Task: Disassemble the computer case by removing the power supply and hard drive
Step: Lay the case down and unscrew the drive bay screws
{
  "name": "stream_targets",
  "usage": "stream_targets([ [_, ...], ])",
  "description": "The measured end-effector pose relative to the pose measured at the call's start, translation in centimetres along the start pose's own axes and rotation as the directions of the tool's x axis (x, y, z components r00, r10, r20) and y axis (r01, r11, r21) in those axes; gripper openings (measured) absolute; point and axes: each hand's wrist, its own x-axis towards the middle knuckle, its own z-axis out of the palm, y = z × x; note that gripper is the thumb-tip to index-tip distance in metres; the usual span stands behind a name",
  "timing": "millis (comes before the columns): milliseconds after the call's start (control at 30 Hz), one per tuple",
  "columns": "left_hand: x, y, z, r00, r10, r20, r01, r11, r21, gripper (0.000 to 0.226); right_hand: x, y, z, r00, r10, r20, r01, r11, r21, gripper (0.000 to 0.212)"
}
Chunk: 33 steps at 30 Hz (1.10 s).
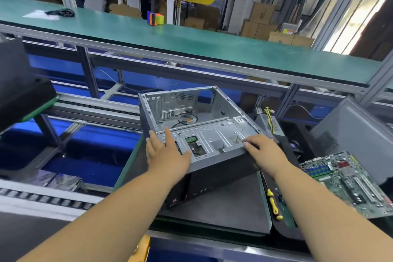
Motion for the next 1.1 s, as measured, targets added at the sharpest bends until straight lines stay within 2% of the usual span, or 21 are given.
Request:
stream_targets([
  [200, -0.3, -0.2, 1.3, 0.994, 0.036, -0.102, -0.021, 0.988, 0.151, 0.082, -0.5, 0.1, 0.6, 0.998, -0.047, -0.047, 0.045, 0.998, -0.037, 0.027],
  [567, 1.2, -2.2, -0.3, 0.987, 0.157, -0.044, -0.150, 0.979, 0.141, 0.083, -2.4, -0.7, -0.2, 0.995, -0.078, -0.069, 0.067, 0.987, -0.144, 0.024],
  [833, 3.5, -4.2, -2.6, 0.980, 0.199, -0.012, -0.194, 0.967, 0.163, 0.087, -5.4, -1.4, 0.3, 0.994, -0.090, -0.057, 0.085, 0.992, -0.092, 0.027],
  [1000, 4.5, -5.2, -3.2, 0.973, 0.228, -0.031, -0.218, 0.958, 0.189, 0.083, -6.2, -1.4, 0.4, 0.991, -0.137, -0.003, 0.137, 0.990, -0.046, 0.032],
  [1033, 4.4, -5.2, -3.1, 0.970, 0.240, -0.041, -0.227, 0.952, 0.205, 0.081, -6.3, -1.2, 0.2, 0.991, -0.135, 0.012, 0.135, 0.991, -0.007, 0.031],
  [1100, 4.0, -5.0, -3.1, 0.955, 0.284, -0.089, -0.252, 0.930, 0.269, 0.074, -6.6, -0.6, -0.4, 0.997, -0.072, 0.004, 0.070, 0.978, 0.197, 0.028],
])
